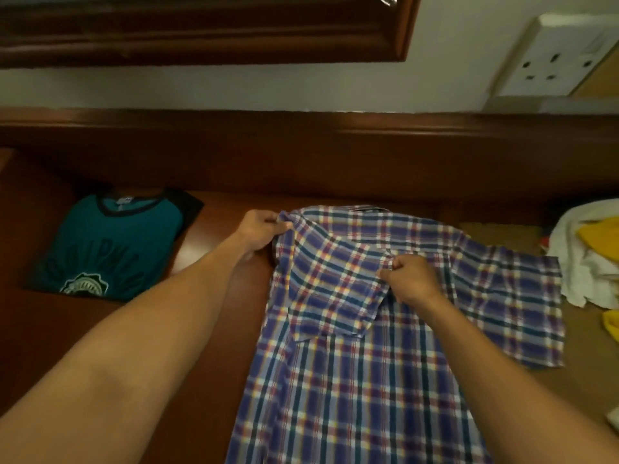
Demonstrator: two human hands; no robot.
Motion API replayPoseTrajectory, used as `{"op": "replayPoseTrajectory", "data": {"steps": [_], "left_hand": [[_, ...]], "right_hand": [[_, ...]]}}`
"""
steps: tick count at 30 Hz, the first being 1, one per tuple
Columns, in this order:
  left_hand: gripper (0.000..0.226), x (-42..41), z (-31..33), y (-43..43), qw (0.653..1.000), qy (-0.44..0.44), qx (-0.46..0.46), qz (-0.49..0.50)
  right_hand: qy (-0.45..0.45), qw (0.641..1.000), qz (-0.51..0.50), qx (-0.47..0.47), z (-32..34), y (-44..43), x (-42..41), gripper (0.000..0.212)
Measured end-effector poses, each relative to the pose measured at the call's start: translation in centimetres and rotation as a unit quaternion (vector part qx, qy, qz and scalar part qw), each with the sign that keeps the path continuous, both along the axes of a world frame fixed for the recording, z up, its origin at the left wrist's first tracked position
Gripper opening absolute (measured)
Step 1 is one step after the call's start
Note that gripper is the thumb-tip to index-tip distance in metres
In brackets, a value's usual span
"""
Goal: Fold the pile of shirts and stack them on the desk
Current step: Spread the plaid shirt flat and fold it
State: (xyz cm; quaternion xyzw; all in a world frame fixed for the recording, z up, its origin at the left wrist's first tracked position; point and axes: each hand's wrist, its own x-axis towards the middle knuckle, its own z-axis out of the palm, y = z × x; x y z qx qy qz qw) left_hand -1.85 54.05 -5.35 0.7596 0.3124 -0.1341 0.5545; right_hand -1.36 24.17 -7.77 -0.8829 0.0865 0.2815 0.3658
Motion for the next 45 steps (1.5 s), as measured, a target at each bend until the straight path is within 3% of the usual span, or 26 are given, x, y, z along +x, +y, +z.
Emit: {"op": "replayPoseTrajectory", "data": {"steps": [7, 9, 12, 16, 19, 21, 23, 25, 27, 33, 36, 41, 45], "left_hand": [[0.021, 2.4, -0.1, 1.5, 0.996, -0.082, 0.027, 0.002], [0.026, 2.6, -0.1, 2.0, 0.997, -0.063, 0.046, -0.012], [0.021, 2.5, -0.1, 2.5, 0.993, 0.004, 0.067, -0.1], [0.018, 2.7, -0.2, 3.4, 0.992, -0.053, 0.052, -0.103], [0.029, 3.0, 0.1, 4.7, 0.989, -0.087, 0.022, -0.119], [0.038, 3.0, 0.2, 5.3, 0.981, -0.098, 0.005, -0.169], [0.044, 3.0, -0.1, 5.9, 0.957, -0.098, 0.061, -0.268], [0.041, 3.4, -0.6, 6.6, 0.898, -0.095, 0.198, -0.38], [0.034, 3.6, -0.5, 6.7, 0.858, -0.096, 0.274, -0.423], [0.04, 5.0, 0.6, 6.3, 0.797, -0.075, 0.336, -0.497], [0.025, 5.9, 0.6, 6.4, 0.762, -0.045, 0.375, -0.526], [0.015, 7.9, 3.3, 7.9, 0.807, -0.063, 0.315, -0.496], [0.015, 8.1, 3.8, 8.5, 0.807, 0.006, 0.285, -0.517]], "right_hand": [[0.003, 0.998, -0.057, -0.031, -0.3, 0.0, -0.2, 0.031], [-0.002, 0.997, -0.071, -0.023, -0.5, 0.1, -0.4, 0.032], [-0.007, 0.994, -0.108, 0.008, -0.5, 0.2, -0.9, 0.031], [0.011, 0.984, -0.15, 0.093, 0.8, 1.0, -1.4, 0.023], [0.034, 0.974, -0.156, 0.16, 1.9, 1.7, -1.7, 0.022], [0.04, 0.98, -0.124, 0.152, 2.2, 2.2, -2.0, 0.016], [0.051, 0.993, -0.066, 0.088, 2.0, 2.6, -2.3, 0.022], [0.047, 0.998, -0.028, 0.033, 1.3, 2.7, -2.4, 0.032], [0.042, 0.998, -0.028, 0.031, 0.8, 2.6, -2.5, 0.034], [0.031, 0.997, -0.05, 0.047, 1.0, 2.7, -2.9, 0.032], [0.031, 0.995, -0.068, 0.06, 1.0, 2.7, -3.5, 0.026], [0.014, 0.984, -0.123, 0.125, 1.5, 3.1, -3.7, 0.035], [0.061, 0.989, -0.06, 0.12, 1.6, 4.3, -4.5, 0.025]]}}
